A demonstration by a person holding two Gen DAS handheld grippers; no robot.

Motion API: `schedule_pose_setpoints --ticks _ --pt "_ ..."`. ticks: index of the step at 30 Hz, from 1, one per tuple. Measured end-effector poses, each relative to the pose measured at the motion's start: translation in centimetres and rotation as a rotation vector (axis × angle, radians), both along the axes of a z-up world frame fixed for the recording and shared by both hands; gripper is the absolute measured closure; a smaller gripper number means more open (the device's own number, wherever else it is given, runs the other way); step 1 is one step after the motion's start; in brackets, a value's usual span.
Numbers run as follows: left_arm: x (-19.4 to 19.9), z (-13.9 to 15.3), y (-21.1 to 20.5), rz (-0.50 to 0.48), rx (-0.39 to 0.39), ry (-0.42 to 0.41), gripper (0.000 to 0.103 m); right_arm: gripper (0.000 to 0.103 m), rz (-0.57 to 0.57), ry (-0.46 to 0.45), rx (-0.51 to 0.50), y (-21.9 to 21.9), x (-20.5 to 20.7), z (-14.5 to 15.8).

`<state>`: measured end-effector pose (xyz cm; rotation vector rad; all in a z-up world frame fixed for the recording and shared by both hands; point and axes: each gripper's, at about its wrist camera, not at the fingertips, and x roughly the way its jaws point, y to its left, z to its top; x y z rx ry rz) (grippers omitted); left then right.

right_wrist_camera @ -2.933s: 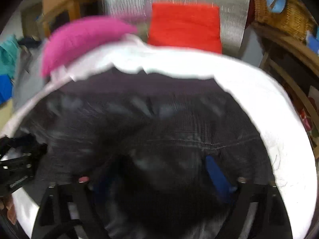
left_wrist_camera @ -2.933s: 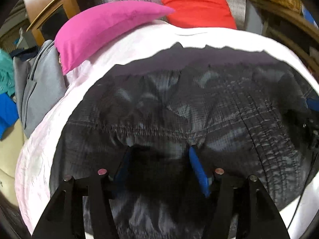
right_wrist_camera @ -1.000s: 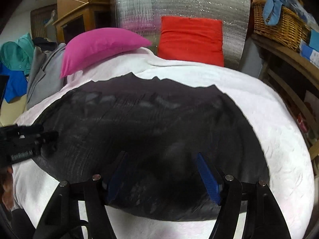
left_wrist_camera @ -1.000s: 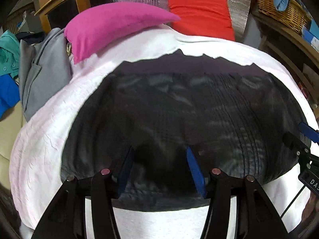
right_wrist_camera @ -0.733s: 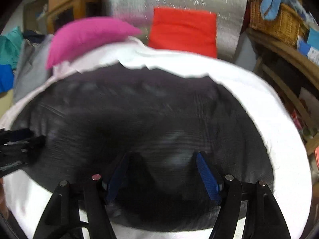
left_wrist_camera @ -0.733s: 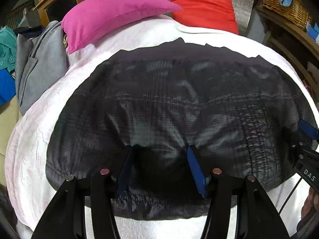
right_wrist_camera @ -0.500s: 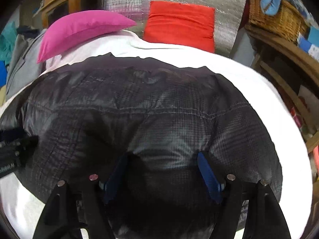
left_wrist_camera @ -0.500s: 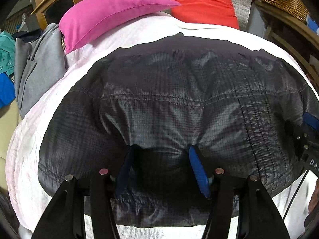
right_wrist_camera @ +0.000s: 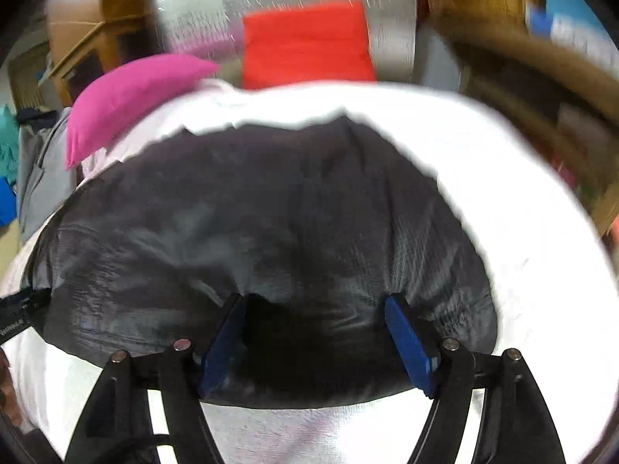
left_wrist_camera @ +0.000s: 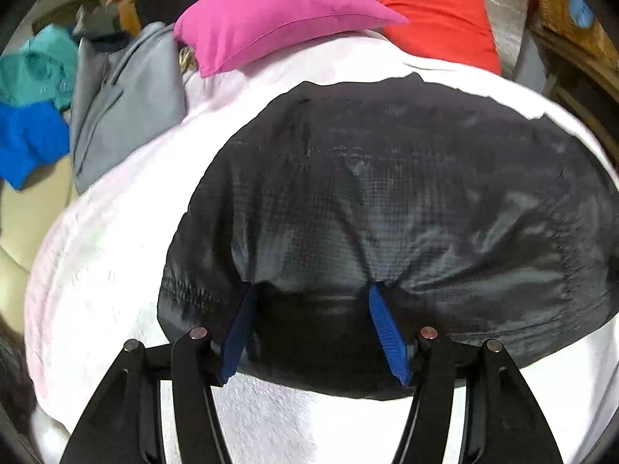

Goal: Fold large clothes

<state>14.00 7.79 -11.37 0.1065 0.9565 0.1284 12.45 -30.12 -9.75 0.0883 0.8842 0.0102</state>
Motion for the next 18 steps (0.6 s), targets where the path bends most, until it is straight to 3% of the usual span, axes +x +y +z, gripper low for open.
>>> schedule_pose_setpoints --ticks 3,6,8,11,12,18 --pt "0.0 0.9 -0.2 0.009 0.011 0.005 0.041 0.026 -0.006 0.005 -0.001 0.1 0.1 1.4" --pt "-0.8 2.7 1.1 0.055 -0.006 -0.058 0.041 0.026 -0.036 -0.067 0.025 -0.7 -0.4 3.3" --pt "-1.1 2.8 2.8 0.109 0.002 -0.079 0.041 0.025 -0.054 -0.061 0.011 -1.6 -0.2 3.0" --pt "-0.6 0.6 4.6 0.128 -0.021 -0.002 0.04 0.024 -0.074 0.023 0.058 -3.2 0.9 0.1" --pt "-0.6 0.4 4.8 0.124 -0.03 -0.003 0.04 0.024 -0.074 0.014 0.07 -3.4 0.9 -0.1" --pt "-0.2 0.7 5.0 0.127 -0.046 -0.002 0.04 0.024 -0.083 0.012 0.063 -3.2 0.7 1.2"
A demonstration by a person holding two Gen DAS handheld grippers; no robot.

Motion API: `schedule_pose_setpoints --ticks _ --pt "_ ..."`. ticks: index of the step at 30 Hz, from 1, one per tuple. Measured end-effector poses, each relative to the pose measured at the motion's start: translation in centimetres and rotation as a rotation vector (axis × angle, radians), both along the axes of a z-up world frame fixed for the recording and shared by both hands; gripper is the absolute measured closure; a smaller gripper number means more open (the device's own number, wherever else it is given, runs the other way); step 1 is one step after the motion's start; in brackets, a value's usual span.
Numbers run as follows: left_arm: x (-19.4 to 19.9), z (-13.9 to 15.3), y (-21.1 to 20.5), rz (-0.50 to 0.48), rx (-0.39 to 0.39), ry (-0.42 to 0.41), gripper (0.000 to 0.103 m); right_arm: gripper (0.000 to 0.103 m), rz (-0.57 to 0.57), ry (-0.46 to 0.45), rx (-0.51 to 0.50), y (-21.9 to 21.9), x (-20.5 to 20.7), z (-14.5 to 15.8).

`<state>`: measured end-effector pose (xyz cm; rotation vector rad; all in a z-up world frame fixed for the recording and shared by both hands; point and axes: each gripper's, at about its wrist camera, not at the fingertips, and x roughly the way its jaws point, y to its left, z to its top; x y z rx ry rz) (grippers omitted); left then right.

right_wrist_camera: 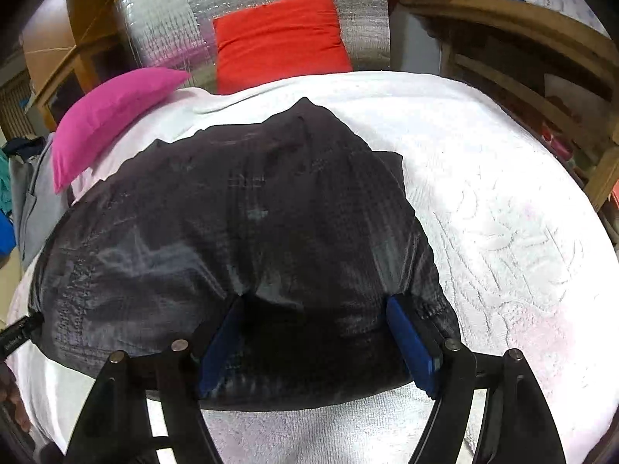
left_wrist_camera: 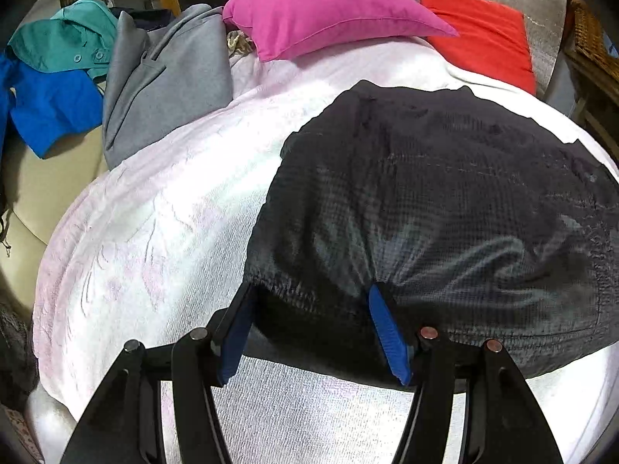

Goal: Fold large clothes

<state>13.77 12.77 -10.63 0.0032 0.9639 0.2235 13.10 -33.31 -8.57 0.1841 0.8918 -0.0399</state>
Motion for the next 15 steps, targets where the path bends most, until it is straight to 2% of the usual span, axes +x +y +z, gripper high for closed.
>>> schedule_pose_setpoints --ticks 3,6,9,13,15 --pt "0.0 -0.3 -0.1 -0.006 -0.003 -0.001 0.04 0.024 -0.002 -0.039 0.016 -0.3 -1.2 1.1" --pt "0.0 -0.4 0.1 -0.005 0.0 -0.001 0.04 0.024 0.016 0.04 -0.003 -0.5 -0.1 -0.7" --pt "-0.1 -0.1 0.2 -0.013 -0.007 0.001 0.04 0.023 0.015 0.035 0.015 -0.7 0.0 -0.1" --pt "-0.4 1.8 1.9 -0.007 -0.09 -0.044 0.04 0.023 0.027 -0.01 0.076 -1.9 -0.6 2.0" --pt "0.0 2.9 3.5 0.017 -0.125 -0.085 0.033 0.023 0.018 -0.024 0.077 -2.9 -0.1 2.7"
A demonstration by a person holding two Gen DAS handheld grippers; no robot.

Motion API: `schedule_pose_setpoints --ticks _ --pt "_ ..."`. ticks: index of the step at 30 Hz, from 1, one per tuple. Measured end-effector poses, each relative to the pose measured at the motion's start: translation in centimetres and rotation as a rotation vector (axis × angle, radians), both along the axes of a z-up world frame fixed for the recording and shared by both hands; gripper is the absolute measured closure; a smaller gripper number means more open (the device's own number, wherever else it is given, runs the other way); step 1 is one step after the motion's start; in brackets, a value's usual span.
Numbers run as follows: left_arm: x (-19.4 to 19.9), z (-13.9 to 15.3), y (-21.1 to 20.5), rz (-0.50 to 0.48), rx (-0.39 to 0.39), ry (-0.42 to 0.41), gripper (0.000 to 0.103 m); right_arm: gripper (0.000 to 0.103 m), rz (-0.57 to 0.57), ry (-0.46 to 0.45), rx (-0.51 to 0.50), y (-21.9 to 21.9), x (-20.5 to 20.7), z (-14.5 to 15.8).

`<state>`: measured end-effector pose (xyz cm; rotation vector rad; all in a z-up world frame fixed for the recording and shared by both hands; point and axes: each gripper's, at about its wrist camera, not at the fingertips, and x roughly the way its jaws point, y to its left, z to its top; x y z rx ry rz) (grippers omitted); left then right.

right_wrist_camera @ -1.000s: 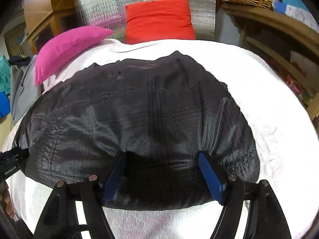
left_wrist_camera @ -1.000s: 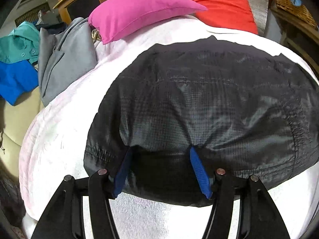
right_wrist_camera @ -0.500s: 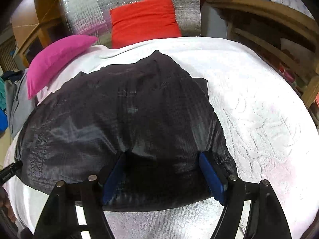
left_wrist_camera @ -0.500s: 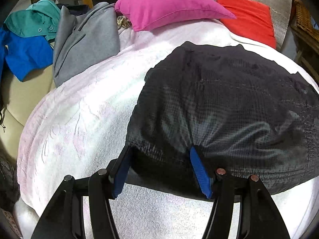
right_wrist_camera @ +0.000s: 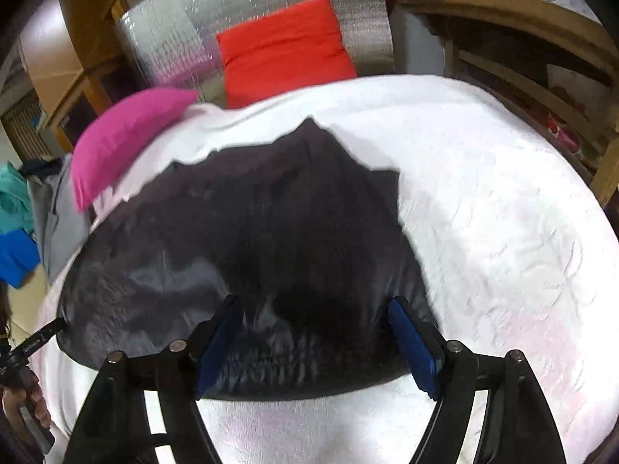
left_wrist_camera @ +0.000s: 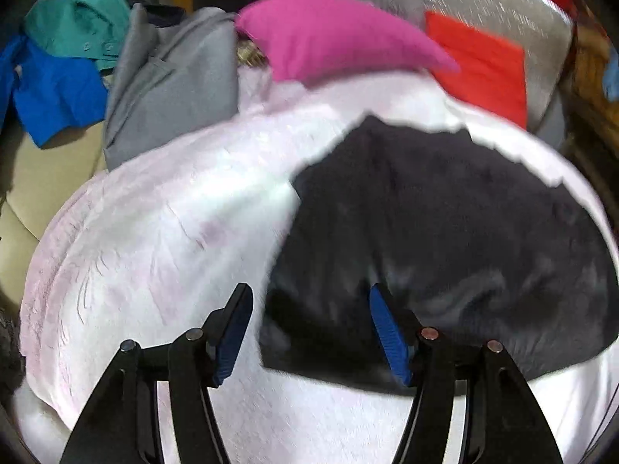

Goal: Fold large clothes

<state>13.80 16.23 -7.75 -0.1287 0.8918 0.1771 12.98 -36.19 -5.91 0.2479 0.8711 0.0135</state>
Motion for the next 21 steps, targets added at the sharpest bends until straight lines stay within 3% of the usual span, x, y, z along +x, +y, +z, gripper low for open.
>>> schedule_pose_setpoints --ticks 3,7,12,13,14,16,20,21 --pt "1.4 0.2 1.4 -0.007 -0.04 0.004 0.03 0.019 -0.021 0.001 0.003 -1.9 1.7 0.3" --pt "4.0 -0.9 1.6 -0.085 -0.083 0.052 0.03 0.018 -0.017 0.078 0.062 -4.2 5.5 -1.0" --pt "6.5 -2.4 0.5 -0.132 -0.067 0.087 0.029 0.018 0.02 0.164 0.183 -4.8 8.9 -3.4" --pt "7.0 -3.0 0.3 -0.141 -0.053 0.104 0.03 0.039 0.057 0.169 0.194 -4.4 9.3 -3.7" --pt "7.2 -3.4 0.3 -0.138 -0.05 0.118 0.037 0.063 0.062 0.178 0.185 -4.3 9.4 -3.9" --pt "7.7 -3.8 0.9 -0.112 -0.101 0.127 0.044 0.073 0.026 0.177 0.186 -4.5 9.5 -4.0" --pt "7.1 -2.8 0.6 -0.078 -0.053 0.122 0.047 0.069 -0.012 0.155 0.145 -4.1 8.5 -3.0" --pt "6.2 -1.7 0.4 -0.067 -0.02 0.094 0.047 0.053 -0.028 0.134 0.129 -4.1 7.8 -2.1"
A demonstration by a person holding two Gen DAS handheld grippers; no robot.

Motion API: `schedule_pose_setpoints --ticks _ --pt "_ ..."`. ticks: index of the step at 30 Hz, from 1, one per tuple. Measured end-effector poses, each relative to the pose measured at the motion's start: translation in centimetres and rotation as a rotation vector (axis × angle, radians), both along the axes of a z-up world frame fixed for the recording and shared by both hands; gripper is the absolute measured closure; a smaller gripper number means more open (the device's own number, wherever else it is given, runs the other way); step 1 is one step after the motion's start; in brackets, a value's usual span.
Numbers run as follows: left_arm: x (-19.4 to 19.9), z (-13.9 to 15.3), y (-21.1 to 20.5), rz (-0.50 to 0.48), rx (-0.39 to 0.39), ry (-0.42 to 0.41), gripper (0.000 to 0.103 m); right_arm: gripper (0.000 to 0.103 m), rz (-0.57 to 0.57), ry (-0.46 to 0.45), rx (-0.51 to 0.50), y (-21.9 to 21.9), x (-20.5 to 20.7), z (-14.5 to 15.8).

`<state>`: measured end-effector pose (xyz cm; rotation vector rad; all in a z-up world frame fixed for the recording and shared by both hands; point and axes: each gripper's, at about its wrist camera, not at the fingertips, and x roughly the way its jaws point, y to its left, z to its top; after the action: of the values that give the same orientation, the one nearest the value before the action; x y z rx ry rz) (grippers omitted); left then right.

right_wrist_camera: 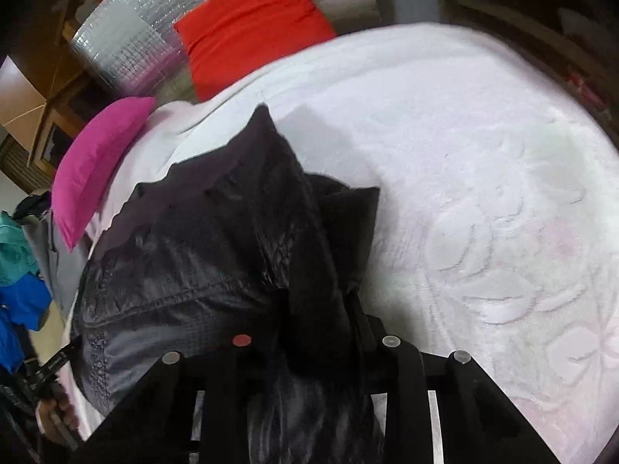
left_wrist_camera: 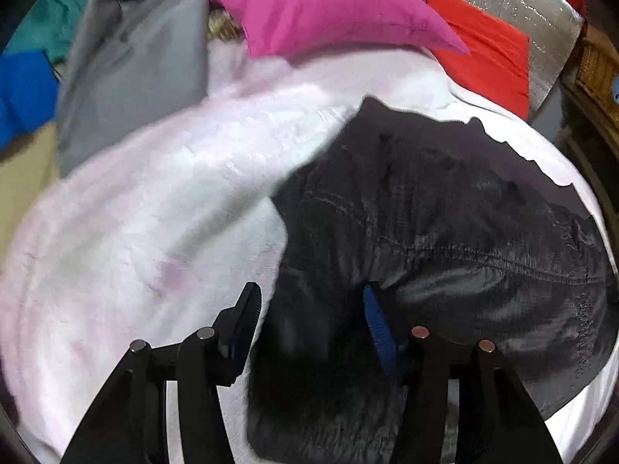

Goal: Fold large clothes

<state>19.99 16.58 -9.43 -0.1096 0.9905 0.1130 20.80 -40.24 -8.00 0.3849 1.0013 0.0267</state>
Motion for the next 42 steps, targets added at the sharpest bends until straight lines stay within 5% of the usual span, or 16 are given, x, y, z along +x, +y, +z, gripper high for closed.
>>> schedule_pose_setpoints --ticks 1,3,6,10,15,21,23,24,26,27,29,33,34,36,42 --pt "-0.8 0.8 0.1 0.002 0.004 -0.03 0.046 0.027 -0.013 -0.028 -0.002 0.0 -0.6 0.7" --pt "-3.4 2.3 1.0 0.044 -0.046 -0.101 0.031 0.017 -0.094 -0.128 0.043 -0.7 -3.9 2.4" --pt "-7.6 2.6 2.6 0.115 -0.2 -0.186 0.018 0.017 -0.15 -0.167 0.197 -1.4 -8.9 1.8" --pt "-8.2 -0.3 3.3 0.119 -0.312 -0.107 0.016 0.017 -0.137 -0.111 0.321 -0.9 -11.0 -1.2" --pt "-4.7 0.3 5.2 0.032 -0.31 -0.071 0.016 0.017 -0.1 -0.134 0.222 -2.4 -8.2 0.9" --pt "1.6 0.0 3.7 -0.131 -0.197 -0.047 0.016 0.017 0.042 -0.077 0.101 -2.3 -0.5 0.2" --pt "4.1 -2.3 2.0 -0.178 -0.167 0.077 0.016 0.017 0.04 0.091 0.103 -1.8 2.1 -2.6" --pt "4.5 -2.9 1.6 -0.18 -0.192 0.108 0.015 0.015 0.048 0.135 0.202 -1.6 2.9 -4.0" --pt "5.0 -3.1 1.2 -0.18 -0.241 0.082 0.015 0.022 0.112 0.073 0.19 -0.7 3.2 -3.1" --pt "5.3 -3.1 1.1 -0.185 -0.287 0.093 0.023 0.047 0.156 0.076 0.244 -0.1 3.4 -2.9" --pt "5.7 -3.0 0.5 -0.193 -0.267 0.11 0.039 0.053 0.201 0.08 0.176 1.0 3.8 -2.7" --pt "6.3 -2.3 -1.0 -0.227 -0.215 0.116 0.074 0.058 0.185 0.131 0.216 0.4 4.7 -3.4" --pt "6.3 -2.0 -1.0 -0.222 -0.22 0.113 0.077 0.074 0.19 0.126 0.211 0.4 4.8 -3.0" --pt "6.3 -1.1 -1.1 -0.224 -0.199 0.101 0.083 0.085 0.205 0.101 0.178 0.9 4.3 -1.2" --pt "3.4 5.3 -1.5 -0.246 -0.187 -0.036 0.086 0.092 0.295 -0.035 0.071 3.4 2.3 8.5"
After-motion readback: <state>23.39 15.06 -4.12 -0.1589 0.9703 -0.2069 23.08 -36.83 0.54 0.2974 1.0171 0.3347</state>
